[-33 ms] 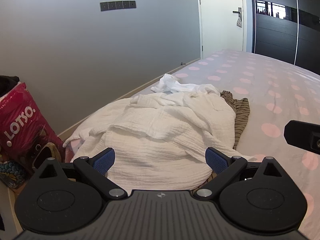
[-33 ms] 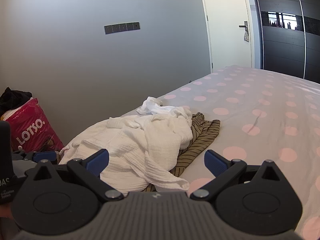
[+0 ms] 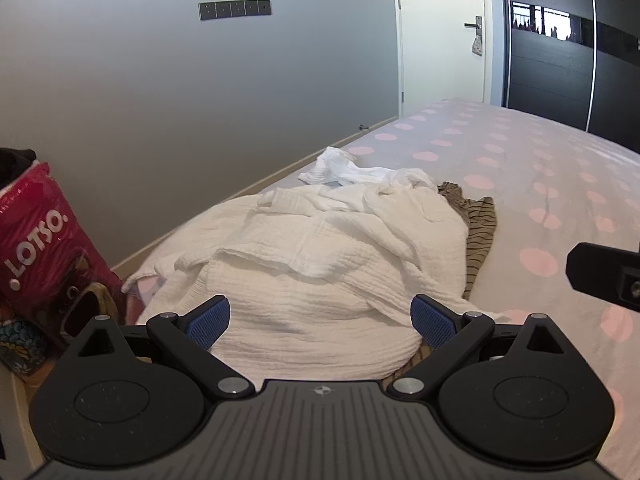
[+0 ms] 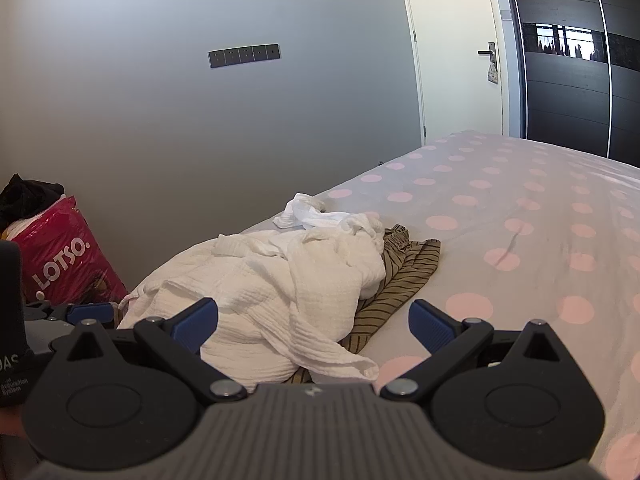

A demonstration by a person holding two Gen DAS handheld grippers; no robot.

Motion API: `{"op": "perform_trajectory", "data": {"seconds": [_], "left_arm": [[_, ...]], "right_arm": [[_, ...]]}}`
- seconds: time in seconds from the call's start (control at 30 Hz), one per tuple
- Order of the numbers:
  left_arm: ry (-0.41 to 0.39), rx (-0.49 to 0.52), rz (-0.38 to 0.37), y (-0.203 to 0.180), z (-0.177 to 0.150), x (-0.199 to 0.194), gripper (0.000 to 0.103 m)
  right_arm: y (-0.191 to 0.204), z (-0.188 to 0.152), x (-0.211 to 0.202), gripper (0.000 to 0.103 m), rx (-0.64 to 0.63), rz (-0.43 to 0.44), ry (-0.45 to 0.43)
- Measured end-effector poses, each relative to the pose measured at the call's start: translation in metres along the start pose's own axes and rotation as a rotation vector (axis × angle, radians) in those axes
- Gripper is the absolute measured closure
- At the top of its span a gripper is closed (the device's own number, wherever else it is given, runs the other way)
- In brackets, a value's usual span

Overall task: Fold clothes
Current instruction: 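Approach the white gauze shirt pile with both grippers open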

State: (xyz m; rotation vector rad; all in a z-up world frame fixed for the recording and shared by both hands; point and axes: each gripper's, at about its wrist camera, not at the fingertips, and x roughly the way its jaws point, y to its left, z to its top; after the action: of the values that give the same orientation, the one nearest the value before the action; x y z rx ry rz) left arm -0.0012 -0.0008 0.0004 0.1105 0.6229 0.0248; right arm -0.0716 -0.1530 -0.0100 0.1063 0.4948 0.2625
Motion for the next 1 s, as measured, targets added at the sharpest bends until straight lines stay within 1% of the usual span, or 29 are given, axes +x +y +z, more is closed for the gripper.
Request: {"op": "perform_trajectory", "data": {"seconds": [0.17, 0.23, 0.33, 0.5, 1.0], "left_arm": [[-0.005, -0.036, -0.047, 0.002, -0.003, -0.004, 0.004], [0.0, -0.039, -0.048, 0.0, -0.004, -0.002, 0.004], [0.011, -0.046, -0.063, 0.005, 0.001, 0.001, 0.004], [-0.002, -0.038, -0.045, 0.001, -0.001, -0.002, 0.004], [0.01, -0.037, -0.039, 0.004, 0.0, -0.003, 0.004]], "right_arm": [[-0.004, -0.004, -0.004, 0.001, -0.006, 0.017, -0.025], [-0.006, -0.005, -0.006, 0.001, -0.008, 0.023, -0.035], [0.004, -0.004, -0.005, 0.001, -0.027, 0.014, -0.026], [0.004, -0.002, 0.004, 0.001, -0.02, 0.008, -0.007], [0.002, -0.002, 0.002, 0.001, -0.004, 0.011, -0.017]]}}
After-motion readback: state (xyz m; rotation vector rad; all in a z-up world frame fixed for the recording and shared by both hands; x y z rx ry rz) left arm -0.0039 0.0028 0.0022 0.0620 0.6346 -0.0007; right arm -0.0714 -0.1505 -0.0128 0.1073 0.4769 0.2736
